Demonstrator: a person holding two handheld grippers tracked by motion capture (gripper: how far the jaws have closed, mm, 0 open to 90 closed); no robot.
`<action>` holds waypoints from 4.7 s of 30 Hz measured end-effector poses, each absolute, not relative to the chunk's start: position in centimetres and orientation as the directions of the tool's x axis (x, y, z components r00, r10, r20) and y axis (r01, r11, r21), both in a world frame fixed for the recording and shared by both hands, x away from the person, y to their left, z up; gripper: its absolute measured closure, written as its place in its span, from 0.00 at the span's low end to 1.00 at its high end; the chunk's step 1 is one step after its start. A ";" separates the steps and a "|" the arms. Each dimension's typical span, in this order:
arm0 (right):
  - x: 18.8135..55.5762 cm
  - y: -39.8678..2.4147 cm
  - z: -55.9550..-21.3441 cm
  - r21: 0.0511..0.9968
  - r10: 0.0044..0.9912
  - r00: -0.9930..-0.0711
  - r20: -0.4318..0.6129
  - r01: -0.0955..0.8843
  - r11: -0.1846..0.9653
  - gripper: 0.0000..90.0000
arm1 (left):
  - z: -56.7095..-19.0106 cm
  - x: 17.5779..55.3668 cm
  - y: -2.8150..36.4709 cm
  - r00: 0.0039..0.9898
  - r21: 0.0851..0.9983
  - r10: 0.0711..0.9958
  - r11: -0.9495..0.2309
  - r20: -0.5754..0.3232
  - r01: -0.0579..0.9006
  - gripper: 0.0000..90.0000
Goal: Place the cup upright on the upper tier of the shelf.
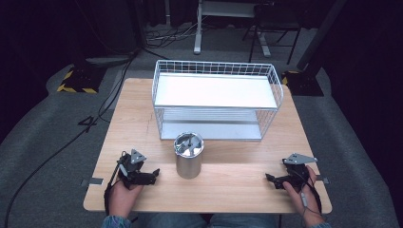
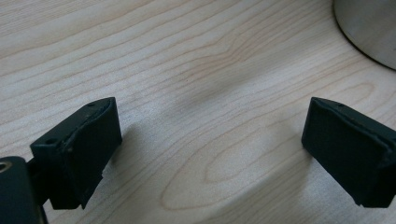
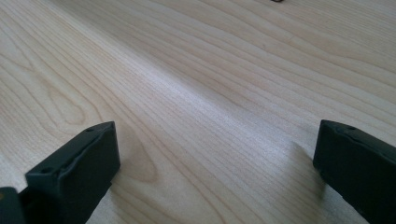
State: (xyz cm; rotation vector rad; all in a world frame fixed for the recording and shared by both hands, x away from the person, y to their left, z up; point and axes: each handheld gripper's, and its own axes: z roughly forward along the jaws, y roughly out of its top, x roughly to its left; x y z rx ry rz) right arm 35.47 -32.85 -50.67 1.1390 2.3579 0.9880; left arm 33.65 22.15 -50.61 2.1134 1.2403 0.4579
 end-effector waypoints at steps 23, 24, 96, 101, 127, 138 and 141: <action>35.5 -32.9 -50.7 0.714 0.788 -0.615 -0.004 0.550 0.433 0.01 | -47.8 32.9 23.1 0.530 0.689 0.844 -0.336 -0.082 0.642 0.00; 35.5 -32.9 -50.7 0.715 0.789 -0.614 -0.004 0.550 0.431 0.01 | -47.6 32.8 23.1 0.540 0.700 0.838 -0.338 -0.081 0.629 0.00; 35.3 -33.0 -50.6 0.724 0.794 -0.608 -0.012 0.542 0.426 0.06 | -43.4 34.6 14.7 0.825 0.933 0.541 -0.185 -0.165 0.308 0.00; 35.3 -33.0 -50.6 0.725 0.794 -0.608 -0.011 0.542 0.426 0.07 | -43.7 35.1 14.1 0.823 0.940 0.544 -0.169 -0.162 0.297 0.00; 35.2 -33.0 -50.6 0.728 0.795 -0.606 -0.012 0.540 0.423 0.09 | -44.5 36.1 12.4 0.831 0.944 0.545 -0.205 -0.110 0.260 0.02; 35.1 -33.0 -50.6 0.731 0.789 -0.614 -0.012 0.533 0.425 0.12 | -43.8 36.0 12.4 0.837 0.930 0.539 -0.250 -0.098 0.270 0.03; 35.1 -33.0 -50.6 0.731 0.790 -0.613 -0.011 0.534 0.425 0.12 | -43.6 36.0 12.6 0.838 0.928 0.532 -0.239 -0.120 0.285 0.03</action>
